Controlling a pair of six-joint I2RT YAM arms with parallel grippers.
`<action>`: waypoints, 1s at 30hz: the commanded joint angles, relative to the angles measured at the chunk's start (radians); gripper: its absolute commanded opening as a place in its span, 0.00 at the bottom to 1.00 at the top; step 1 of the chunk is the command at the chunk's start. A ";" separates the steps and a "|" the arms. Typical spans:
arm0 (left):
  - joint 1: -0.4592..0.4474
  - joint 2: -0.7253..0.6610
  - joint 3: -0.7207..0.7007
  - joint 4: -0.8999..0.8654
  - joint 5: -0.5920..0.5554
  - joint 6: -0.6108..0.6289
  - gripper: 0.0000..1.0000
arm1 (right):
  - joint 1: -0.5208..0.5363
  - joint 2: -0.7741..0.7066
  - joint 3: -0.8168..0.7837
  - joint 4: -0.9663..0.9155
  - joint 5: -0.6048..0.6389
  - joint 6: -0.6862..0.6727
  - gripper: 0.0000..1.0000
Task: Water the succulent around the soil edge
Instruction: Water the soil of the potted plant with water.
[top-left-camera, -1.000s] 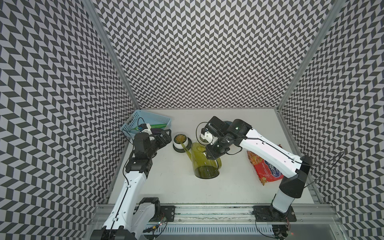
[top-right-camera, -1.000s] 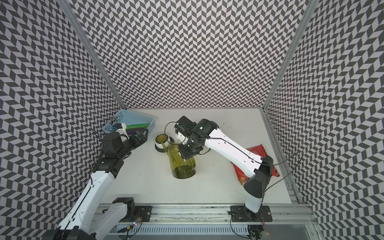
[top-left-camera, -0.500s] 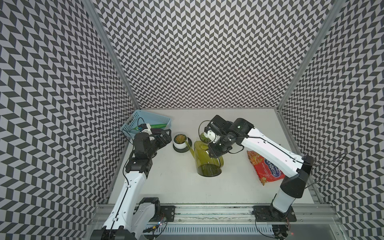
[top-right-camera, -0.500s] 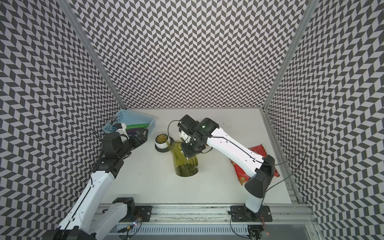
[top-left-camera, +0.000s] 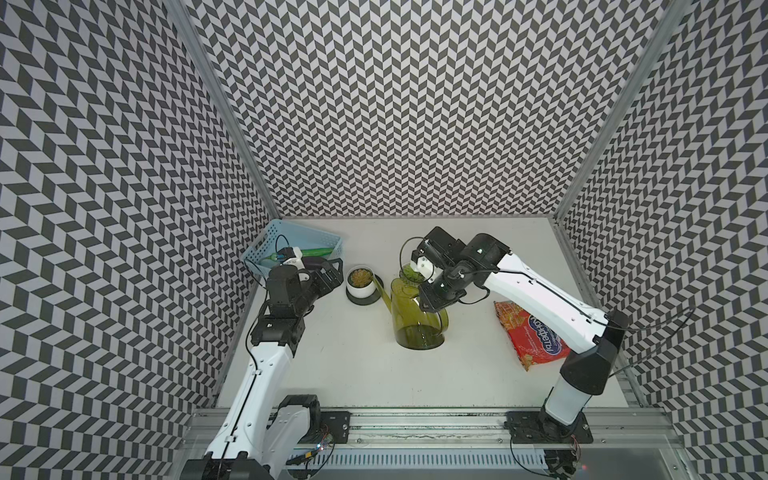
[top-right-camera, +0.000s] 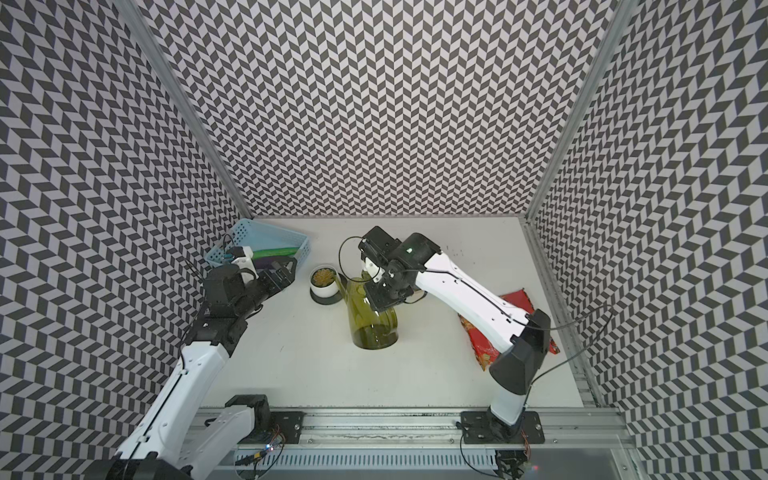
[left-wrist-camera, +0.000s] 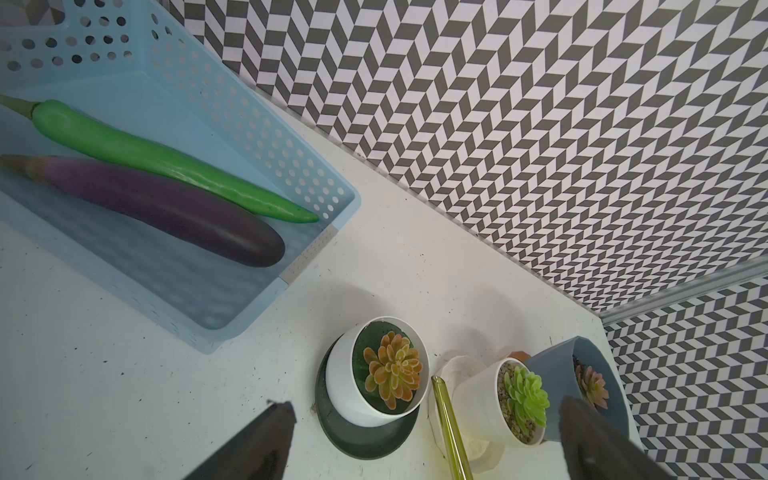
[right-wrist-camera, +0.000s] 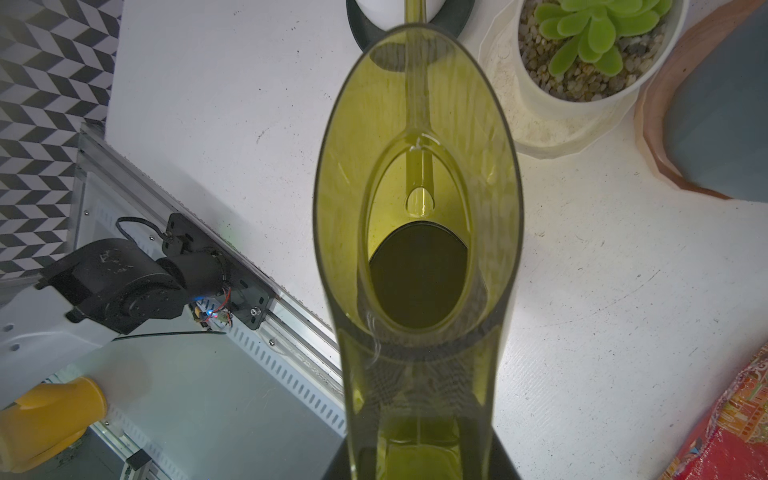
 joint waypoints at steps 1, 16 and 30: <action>0.002 -0.007 0.016 0.029 0.013 0.007 1.00 | -0.006 0.013 0.052 0.041 0.003 -0.010 0.00; 0.002 -0.001 0.021 0.029 0.013 0.016 1.00 | -0.030 0.068 0.129 0.040 -0.001 -0.020 0.00; 0.002 0.010 0.023 0.035 0.013 0.016 1.00 | -0.033 0.123 0.194 0.041 -0.036 -0.036 0.00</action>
